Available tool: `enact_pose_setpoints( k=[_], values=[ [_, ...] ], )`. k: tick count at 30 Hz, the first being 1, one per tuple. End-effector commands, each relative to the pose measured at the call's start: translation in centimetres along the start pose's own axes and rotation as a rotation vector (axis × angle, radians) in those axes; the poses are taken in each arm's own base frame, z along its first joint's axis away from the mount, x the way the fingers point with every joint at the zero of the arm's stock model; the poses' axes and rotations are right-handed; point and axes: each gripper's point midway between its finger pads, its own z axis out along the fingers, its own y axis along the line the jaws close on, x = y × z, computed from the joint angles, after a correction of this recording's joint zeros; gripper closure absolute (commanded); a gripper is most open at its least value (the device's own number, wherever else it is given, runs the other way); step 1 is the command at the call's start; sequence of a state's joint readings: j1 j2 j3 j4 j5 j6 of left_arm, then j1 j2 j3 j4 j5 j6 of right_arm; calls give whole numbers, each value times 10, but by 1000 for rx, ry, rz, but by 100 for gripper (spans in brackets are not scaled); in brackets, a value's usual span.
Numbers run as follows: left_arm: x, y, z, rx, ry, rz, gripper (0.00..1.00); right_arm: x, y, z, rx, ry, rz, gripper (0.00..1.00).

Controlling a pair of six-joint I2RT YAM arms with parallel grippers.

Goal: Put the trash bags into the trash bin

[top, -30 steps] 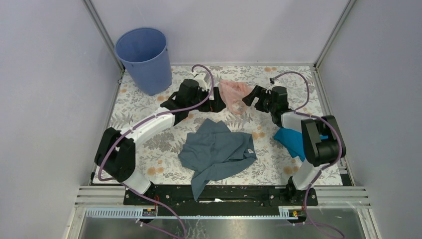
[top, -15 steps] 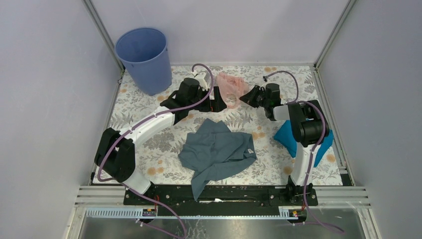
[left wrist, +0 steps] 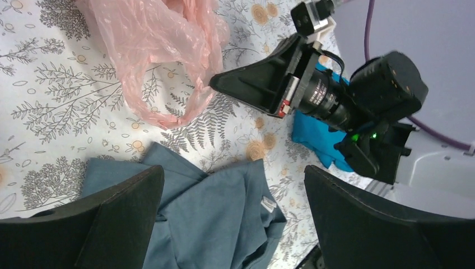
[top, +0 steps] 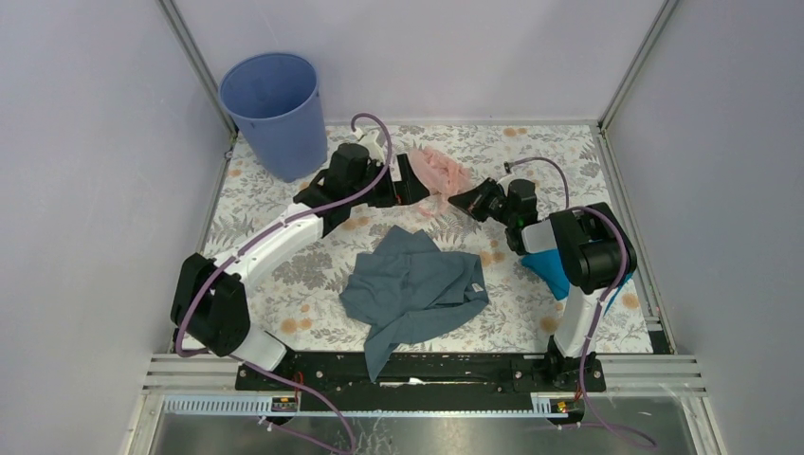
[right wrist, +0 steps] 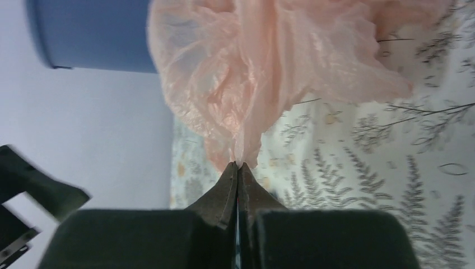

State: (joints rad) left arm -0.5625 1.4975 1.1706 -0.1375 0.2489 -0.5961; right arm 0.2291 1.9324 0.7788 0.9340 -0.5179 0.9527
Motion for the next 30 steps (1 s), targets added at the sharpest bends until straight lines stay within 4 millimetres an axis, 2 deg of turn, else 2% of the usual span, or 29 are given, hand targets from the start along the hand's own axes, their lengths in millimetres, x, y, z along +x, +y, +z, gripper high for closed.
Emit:
enact_pose_setpoints(
  k=[1, 4, 6, 12, 17, 20, 23, 27, 30],
  values=[
    [-22, -13, -6, 99, -43, -111, 1, -16, 65, -16, -219, -73, 52, 100],
    [-15, -2, 4, 157, -4, -235, 1, -18, 82, -20, -294, -88, 100, 100],
    [-4, 5, 11, 205, 52, -315, 1, -17, 92, -20, -325, -89, 103, 100],
    [25, 23, 36, 243, 149, -462, 1, -15, 103, -19, -364, -103, 115, 100],
    [28, 21, 46, 365, 183, -520, 1, -4, 110, -20, -394, -72, 103, 100],
    [30, 30, 48, 375, 174, -557, 1, 8, 113, -22, -412, -42, 85, 100],
    [34, 38, 53, 368, 185, -582, 2, 21, 108, -21, -397, -20, 74, 100],
    [35, 45, 58, 366, 200, -603, 20, 33, 105, -22, -386, 1, 64, 100],
    [32, 53, 57, 334, 186, -578, 43, 41, 102, -23, -367, 15, 46, 100]
  ],
)
